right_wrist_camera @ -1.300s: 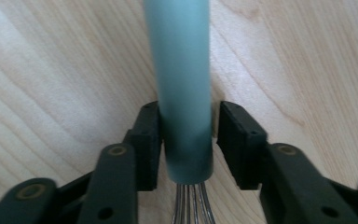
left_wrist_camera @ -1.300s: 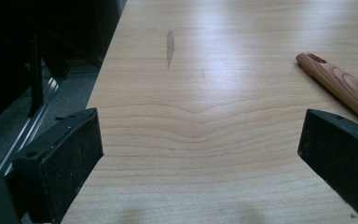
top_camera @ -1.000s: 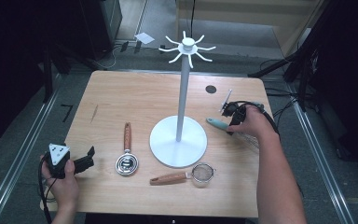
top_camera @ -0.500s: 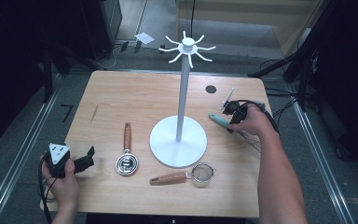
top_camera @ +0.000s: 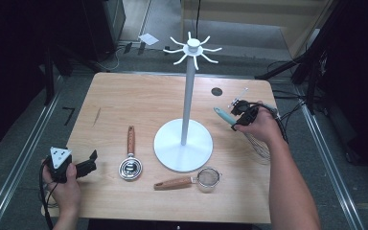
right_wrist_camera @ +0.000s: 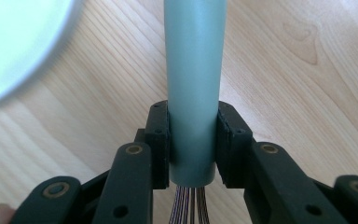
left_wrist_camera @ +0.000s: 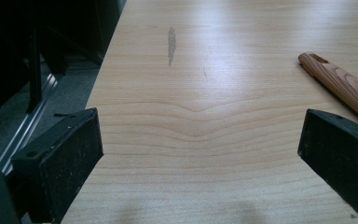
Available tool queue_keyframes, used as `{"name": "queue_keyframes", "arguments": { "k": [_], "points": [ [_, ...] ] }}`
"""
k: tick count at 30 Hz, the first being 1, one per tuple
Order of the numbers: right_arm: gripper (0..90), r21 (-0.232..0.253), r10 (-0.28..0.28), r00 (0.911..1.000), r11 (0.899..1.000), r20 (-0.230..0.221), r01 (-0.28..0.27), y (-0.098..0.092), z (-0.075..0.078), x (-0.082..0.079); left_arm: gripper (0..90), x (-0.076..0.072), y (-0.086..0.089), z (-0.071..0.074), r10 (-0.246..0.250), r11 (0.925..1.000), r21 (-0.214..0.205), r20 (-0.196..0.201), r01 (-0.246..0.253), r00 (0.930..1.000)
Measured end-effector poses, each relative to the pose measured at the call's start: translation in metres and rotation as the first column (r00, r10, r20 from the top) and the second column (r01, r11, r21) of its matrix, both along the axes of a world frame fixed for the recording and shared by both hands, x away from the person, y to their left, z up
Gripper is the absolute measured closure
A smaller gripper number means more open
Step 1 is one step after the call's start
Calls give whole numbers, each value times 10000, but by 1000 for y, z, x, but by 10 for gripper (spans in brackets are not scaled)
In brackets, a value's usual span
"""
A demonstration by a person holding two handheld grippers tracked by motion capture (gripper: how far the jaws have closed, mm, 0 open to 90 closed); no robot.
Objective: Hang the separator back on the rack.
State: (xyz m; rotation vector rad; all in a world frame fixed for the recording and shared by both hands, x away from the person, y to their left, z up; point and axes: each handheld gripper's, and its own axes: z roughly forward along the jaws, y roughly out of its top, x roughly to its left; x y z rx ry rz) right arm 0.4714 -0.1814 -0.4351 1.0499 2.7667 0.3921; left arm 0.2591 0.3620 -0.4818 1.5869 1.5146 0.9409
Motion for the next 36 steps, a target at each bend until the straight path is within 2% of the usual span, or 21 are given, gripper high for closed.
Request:
{"name": "queue_keyframes", "arguments": {
  "k": [1, 8, 10, 11, 15, 17, 19, 20, 21, 22, 23, 24, 25, 27, 28, 29, 31, 32, 34, 35, 36],
  "points": [
    [713, 389, 7, 9999, 9992, 120, -12, -3, 5, -4, 0, 0, 0, 0, 11, 10000, 13, -2, -11, 10000],
    [713, 1054, -217, 9986, 9943, 484, 165, -13, 18, -15, 0, 0, 0, 0, 22, 10000, 39, -34, -22, 10000],
    [713, 1413, -395, 9972, 9895, 638, 301, -16, 21, -18, 0, 0, -1, 0, 4, 10000, 91, -27, -3, 10000],
    [713, 1847, -414, 9963, 9824, 759, 268, -17, 23, -23, 0, 0, -1, 0, 0, 9999, 116, -39, 1, 10000],
    [713, 2129, -477, 9940, 9767, 984, 258, -17, 25, -30, 0, 0, -1, 0, 9, 9999, 111, -32, -9, 10000],
    [713, 2433, -611, 9921, 9694, 1093, 328, -18, 27, -35, 0, 0, -1, 0, 2, 9999, 117, -34, -2, 10000],
    [713, 3127, -838, 9870, 9491, 1375, 371, -20, 33, -42, 0, 0, -1, 0, -16, 9999, 114, -22, 16, 10000],
    [713, 3127, -838, 9870, 9491, 1375, 371, -20, 33, -42, 0, 0, -2, 0, -7, 9999, 141, -19, 7, 10000],
    [713, 3632, -1030, 9817, 9309, 1604, 383, -22, 38, -47, 0, 0, -1, 0, 8, 9999, 137, -40, -8, 10000],
    [713, 3779, -1112, 9793, 9250, 1689, 398, -22, 40, -48, 0, 0, -1, 0, 1, 10000, 88, -38, -1, 10000],
    [713, 3779, -1112, 9793, 9250, 1689, 398, -22, 40, -48, 0, 0, -1, 0, 1, 10000, 88, -38, -1, 10000],
    [713, 3973, -1184, 9766, 9169, 1794, 382, -23, 42, -50, 0, 0, -1, 0, 0, 10000, 68, -42, 1, 10000],
    [713, 4271, -1243, 9727, 9037, 1961, 294, -23, 46, -54, 0, 0, -1, 0, -5, 10000, 93, -34, 6, 10000],
    [713, 4548, -1369, 9696, 8901, 2027, 306, -22, 49, -58, 0, 0, -1, 0, 12, 9999, 130, -49, -12, 10000],
    [713, 4548, -1369, 9696, 8901, 2027, 306, -22, 49, -58, 0, 0, -1, 0, 12, 9999, 130, -49, -12, 10000],
    [713, 4780, -1413, 9643, 8782, 2240, 176, -20, 52, -63, 0, 0, -1, 0, -3, 10000, 100, -35, 4, 10000],
    [713, 4906, -1486, 9570, 8714, 2490, 76, -18, 55, -68, 0, 0, -1, 0, -7, 10000, 82, -41, 7, 10000],
    [713, 4906, -1486, 9570, 8714, 2490, 76, -18, 55, -68, 0, 0, -1, 0, 1, 10000, 75, -45, 0, 10000],
    [713, 5151, -1615, 9481, 8571, 2739, -28, -16, 58, -74, 0, 0, -1, 0, 5, 9999, 100, -59, -4, 10000],
    [713, 5216, -1648, 9454, 8531, 2812, -64, -15, 59, -75, 0, 0, -1, 0, 4, 9999, 106, -61, -3, 10000],
    [713, 5362, -1714, 9387, 8439, 2990, -167, -13, 62, -79, 0, 0, -1, 0, 9, 9999, 106, -57, -9, 10000]
  ]
}}
